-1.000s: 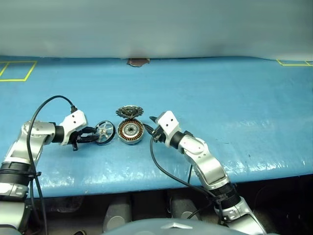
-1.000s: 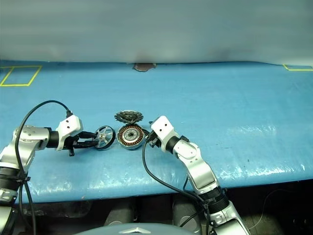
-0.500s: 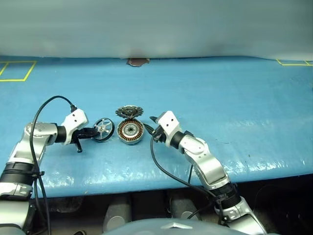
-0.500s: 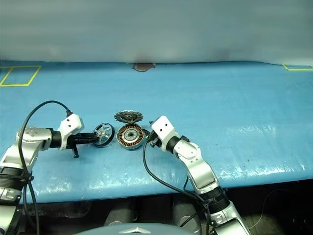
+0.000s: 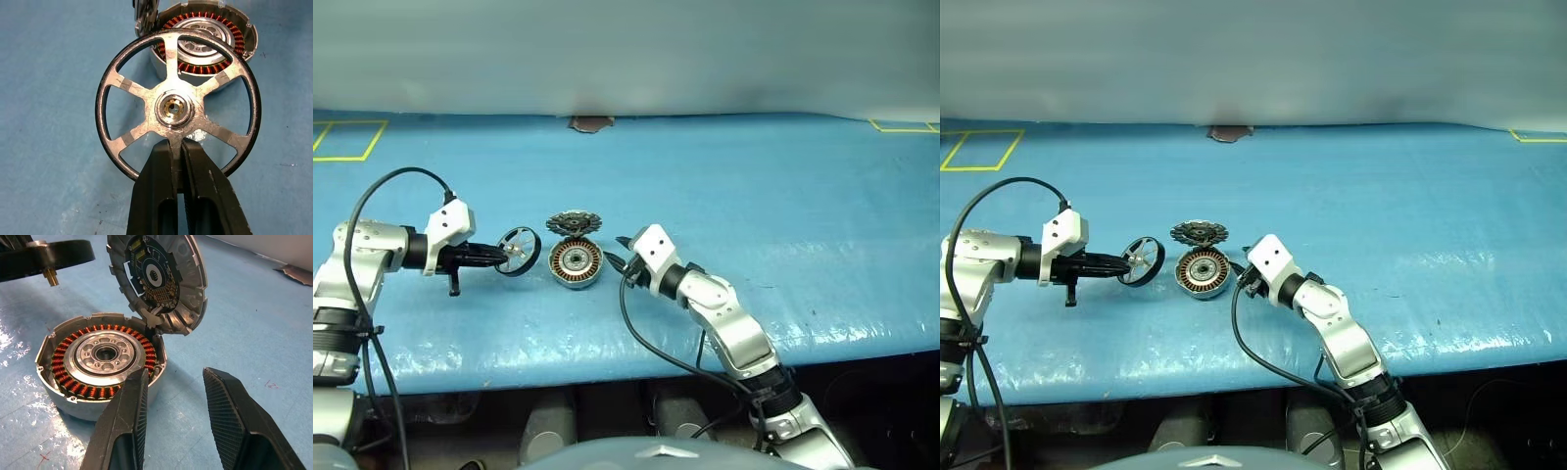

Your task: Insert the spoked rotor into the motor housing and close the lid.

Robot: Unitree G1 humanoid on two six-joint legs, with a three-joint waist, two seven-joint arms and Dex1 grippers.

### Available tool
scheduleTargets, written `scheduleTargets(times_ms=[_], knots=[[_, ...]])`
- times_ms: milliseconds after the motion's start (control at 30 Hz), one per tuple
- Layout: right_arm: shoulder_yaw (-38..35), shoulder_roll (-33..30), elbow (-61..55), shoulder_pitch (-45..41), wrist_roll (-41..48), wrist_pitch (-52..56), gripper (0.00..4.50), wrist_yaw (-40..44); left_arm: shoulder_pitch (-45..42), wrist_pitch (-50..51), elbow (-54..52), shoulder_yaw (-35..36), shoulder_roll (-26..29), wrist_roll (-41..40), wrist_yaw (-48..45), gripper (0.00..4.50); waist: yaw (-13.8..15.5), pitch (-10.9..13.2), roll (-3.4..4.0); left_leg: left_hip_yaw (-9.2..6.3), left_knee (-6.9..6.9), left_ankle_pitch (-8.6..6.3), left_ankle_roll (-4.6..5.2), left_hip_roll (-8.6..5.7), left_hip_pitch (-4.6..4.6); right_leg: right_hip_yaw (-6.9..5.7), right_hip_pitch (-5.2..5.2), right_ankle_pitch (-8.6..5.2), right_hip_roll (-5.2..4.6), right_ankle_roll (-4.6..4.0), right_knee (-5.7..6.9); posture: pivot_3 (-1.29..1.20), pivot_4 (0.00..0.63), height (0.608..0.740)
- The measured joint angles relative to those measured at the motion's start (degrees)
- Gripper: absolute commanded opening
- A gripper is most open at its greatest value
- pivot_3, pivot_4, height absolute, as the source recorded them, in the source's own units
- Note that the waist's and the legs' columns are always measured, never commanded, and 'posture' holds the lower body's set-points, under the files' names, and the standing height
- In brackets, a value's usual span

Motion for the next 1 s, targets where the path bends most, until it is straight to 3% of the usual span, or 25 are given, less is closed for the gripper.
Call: scheduleTargets(times_ms=[433, 1000], knots=[[-0.9, -1.2, -0.2, 1.3, 0.0, 0.1, 1.88, 0.0, -3.2, 0.3, 0.3, -1.1, -5.5, -2.5, -3.3, 0.01, 0.0, 0.0, 0.0, -0.01, 0.03, 0.0, 0.0, 0.0, 0.0, 0.0, 0.02, 0.0, 0.03, 0.0, 0.02, 0.0, 0.15, 0.74], [-0.9, -1.3, -0.6, 1.8, -0.1, 0.2, 1.88, -0.1, -5.5, -0.9, 2.8, -3.6, -10.0, 1.3, 0.1, 0.01, 0.0, 0.0, -0.01, -0.04, 0.05, 0.0, 0.0, 0.0, 0.01, 0.01, 0.03, 0.02, 0.07, 0.02, 0.04, 0.0, 0.15, 0.74]])
